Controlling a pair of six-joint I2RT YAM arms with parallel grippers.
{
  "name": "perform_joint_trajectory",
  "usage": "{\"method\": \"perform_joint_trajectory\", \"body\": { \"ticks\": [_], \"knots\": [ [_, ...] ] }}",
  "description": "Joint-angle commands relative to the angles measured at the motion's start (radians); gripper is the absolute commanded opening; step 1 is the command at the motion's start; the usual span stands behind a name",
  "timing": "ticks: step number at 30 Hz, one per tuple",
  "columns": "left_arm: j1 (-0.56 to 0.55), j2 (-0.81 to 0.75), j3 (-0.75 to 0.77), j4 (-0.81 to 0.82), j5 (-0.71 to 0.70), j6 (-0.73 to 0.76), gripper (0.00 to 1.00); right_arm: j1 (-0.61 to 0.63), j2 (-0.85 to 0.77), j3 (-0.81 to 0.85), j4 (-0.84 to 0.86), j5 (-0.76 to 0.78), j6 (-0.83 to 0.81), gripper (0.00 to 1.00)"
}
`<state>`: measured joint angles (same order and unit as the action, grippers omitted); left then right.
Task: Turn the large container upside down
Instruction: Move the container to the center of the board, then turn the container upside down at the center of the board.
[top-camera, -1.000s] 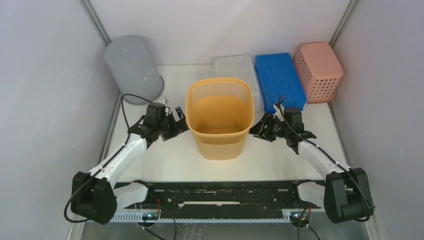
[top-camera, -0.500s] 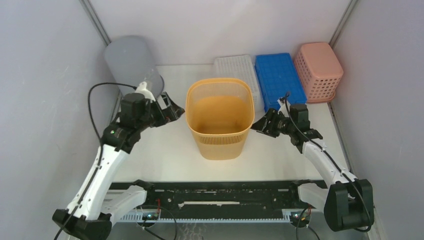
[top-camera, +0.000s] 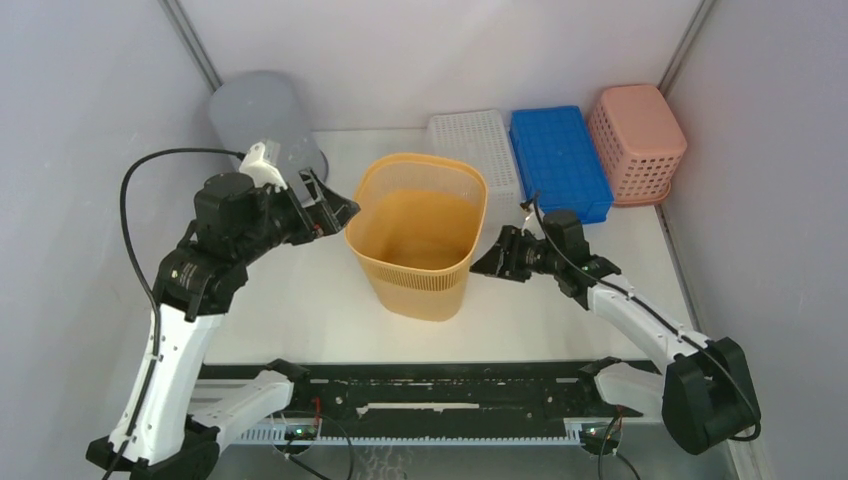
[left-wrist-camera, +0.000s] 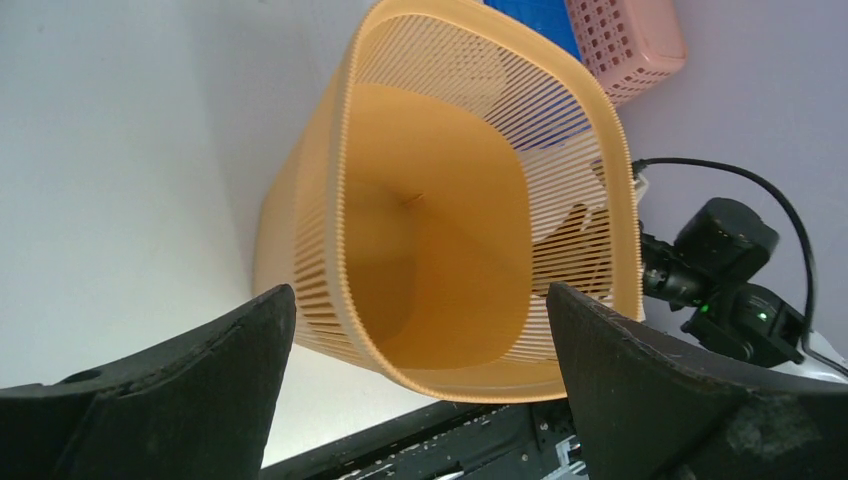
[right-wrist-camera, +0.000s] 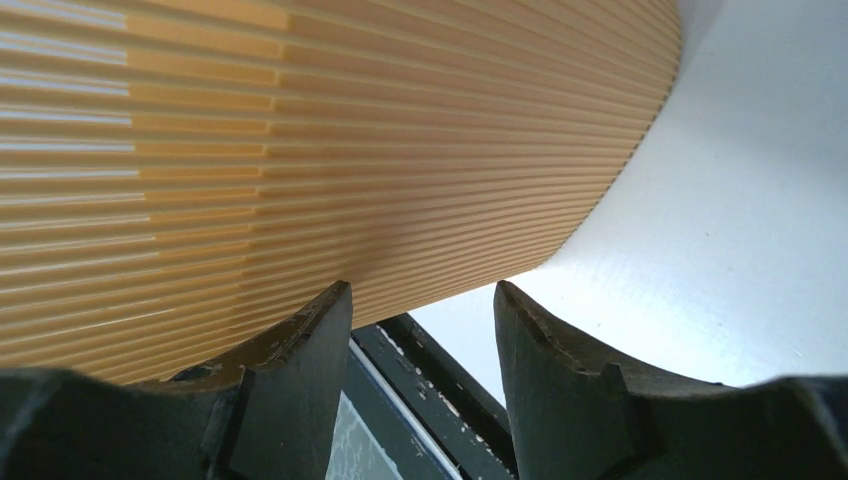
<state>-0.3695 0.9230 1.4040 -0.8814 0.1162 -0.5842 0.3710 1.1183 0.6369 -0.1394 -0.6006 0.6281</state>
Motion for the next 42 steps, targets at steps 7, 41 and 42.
{"method": "perform_joint_trajectory", "body": {
  "ticks": [7,41,42],
  "knots": [
    [-0.076,0.083,0.106,0.005,0.021,-0.018,1.0,0.067,0.078,0.109,0.089,0.068,0.029,0.63],
    [-0.328,0.317,0.262,-0.054,-0.14,0.072,1.0,0.029,0.718,0.574,0.425,-0.287,0.159,0.63],
    [-0.344,0.329,0.274,-0.067,-0.153,0.077,1.0,0.041,0.727,0.585,0.421,-0.289,0.16,0.63]
  ]
}}
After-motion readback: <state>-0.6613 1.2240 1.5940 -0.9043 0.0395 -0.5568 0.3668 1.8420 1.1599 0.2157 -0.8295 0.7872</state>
